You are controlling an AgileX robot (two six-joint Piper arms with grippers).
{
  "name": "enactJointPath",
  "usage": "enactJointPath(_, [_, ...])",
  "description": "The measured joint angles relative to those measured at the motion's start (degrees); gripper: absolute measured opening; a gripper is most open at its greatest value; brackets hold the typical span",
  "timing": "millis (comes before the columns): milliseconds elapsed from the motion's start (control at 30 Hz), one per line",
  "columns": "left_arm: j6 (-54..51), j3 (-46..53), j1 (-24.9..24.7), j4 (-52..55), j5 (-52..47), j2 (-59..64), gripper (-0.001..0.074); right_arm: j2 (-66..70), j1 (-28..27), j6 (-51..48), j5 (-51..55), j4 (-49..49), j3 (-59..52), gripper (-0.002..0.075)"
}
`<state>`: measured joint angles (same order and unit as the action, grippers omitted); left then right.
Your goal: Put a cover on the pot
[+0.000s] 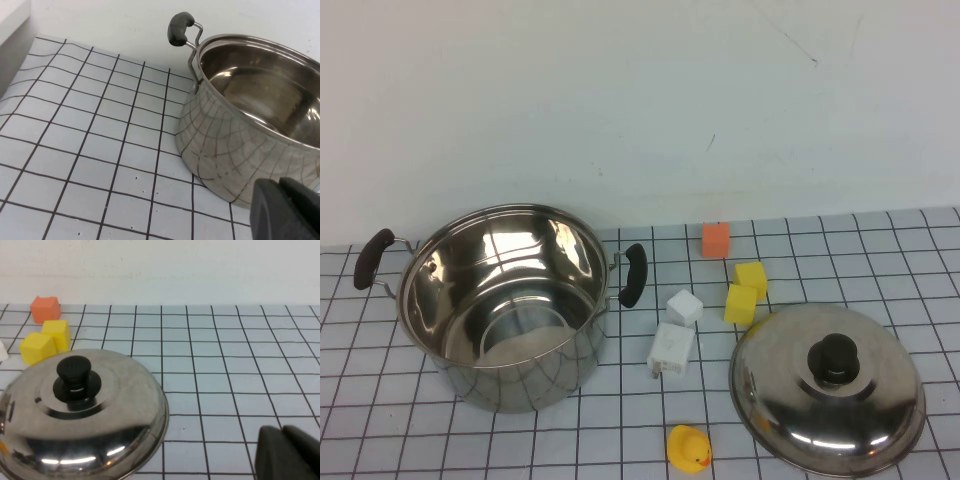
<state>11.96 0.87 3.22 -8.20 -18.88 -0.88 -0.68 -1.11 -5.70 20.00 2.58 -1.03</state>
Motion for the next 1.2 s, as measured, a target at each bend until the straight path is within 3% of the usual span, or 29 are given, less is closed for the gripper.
enactJointPath(900, [-0.22, 0.0, 0.0, 0.0, 0.0, 0.0, -0.0003, 0.0, 0.0, 0.12, 0.0, 1.86, 0.0, -0.0002])
enactJointPath(967, [-0.22, 0.0, 0.0, 0.0, 0.0, 0.0, -0.0003, 0.0, 0.0, 2.47, 0.1, 6.64, 0.0, -0.0002])
enactJointPath(1133, [-0.22, 0.0, 0.0, 0.0, 0.0, 0.0, -0.0003, 0.0, 0.0, 18.2, 1.27, 32.42, -0.39, -0.0002])
enactJointPath(1200, [-0.22, 0.0, 0.0, 0.0, 0.0, 0.0, -0.0003, 0.0, 0.0, 19.73, 1.39, 36.05, -0.5, -0.0002])
